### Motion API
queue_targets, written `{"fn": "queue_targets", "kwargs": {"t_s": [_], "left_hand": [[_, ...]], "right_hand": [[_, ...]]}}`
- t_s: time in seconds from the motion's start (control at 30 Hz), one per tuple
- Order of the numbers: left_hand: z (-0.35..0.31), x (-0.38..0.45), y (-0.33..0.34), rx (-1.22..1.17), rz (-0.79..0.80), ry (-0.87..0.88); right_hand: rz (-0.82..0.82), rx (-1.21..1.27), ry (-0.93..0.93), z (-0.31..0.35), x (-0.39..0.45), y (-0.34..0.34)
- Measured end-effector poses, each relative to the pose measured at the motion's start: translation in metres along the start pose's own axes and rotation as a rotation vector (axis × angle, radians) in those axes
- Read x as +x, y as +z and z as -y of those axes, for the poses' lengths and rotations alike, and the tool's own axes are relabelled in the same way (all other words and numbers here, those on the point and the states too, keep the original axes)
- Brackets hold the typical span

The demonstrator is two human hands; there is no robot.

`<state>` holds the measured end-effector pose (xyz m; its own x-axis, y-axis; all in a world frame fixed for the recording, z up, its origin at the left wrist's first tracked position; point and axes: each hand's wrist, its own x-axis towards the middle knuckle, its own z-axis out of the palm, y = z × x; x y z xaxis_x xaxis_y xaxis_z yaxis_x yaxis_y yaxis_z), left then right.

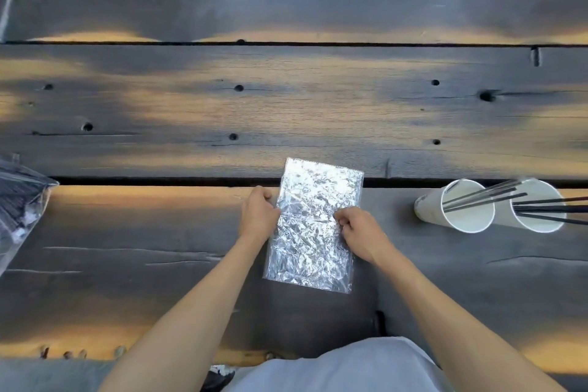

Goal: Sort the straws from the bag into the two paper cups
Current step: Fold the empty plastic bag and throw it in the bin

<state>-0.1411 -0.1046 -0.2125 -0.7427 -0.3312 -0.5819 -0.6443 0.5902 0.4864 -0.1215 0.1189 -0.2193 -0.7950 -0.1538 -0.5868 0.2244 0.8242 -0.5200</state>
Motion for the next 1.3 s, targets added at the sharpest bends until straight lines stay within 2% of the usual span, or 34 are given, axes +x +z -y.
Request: {"fn": "queue_targets", "kwargs": {"t_s": [0.1,0.27,0.5,0.57,0.7,0.8,0.87,1.0,1.3], "left_hand": [[0.002,0.007,0.001,0.103,-0.039,0.016],[0.004,0.009,0.005,0.125,-0.041,0.012],[0.004,0.015,-0.001,0.062,0.079,0.016],[0.005,0.012,-0.007,-0.021,0.108,0.01],[0.011,0.008,-0.014,-0.219,0.154,-0.026],[0.014,0.006,-0.015,-0.342,0.214,-0.055],[0.014,0.004,-0.015,-0.382,0.235,-0.067],[0.019,0.003,-0.013,-0.447,0.222,-0.099],[0.032,0.001,-0.016,-0.426,0.242,-0.031]], "right_hand": [[-0.038,0.002,-0.002,-0.001,-0.001,-0.003],[-0.068,0.005,0.014,-0.003,-0.001,-0.006],[-0.085,-0.021,-0.019,-0.003,-0.001,-0.005],[-0.13,0.109,0.034,-0.003,-0.002,-0.005],[-0.286,0.499,0.289,-0.005,0.0,-0.013],[-0.199,0.846,0.436,-0.001,0.003,-0.021],[-0.122,0.954,0.468,0.004,0.002,-0.027],[-0.021,1.019,0.49,0.009,0.007,-0.029],[0.059,1.028,0.42,0.014,0.013,-0.025]]}}
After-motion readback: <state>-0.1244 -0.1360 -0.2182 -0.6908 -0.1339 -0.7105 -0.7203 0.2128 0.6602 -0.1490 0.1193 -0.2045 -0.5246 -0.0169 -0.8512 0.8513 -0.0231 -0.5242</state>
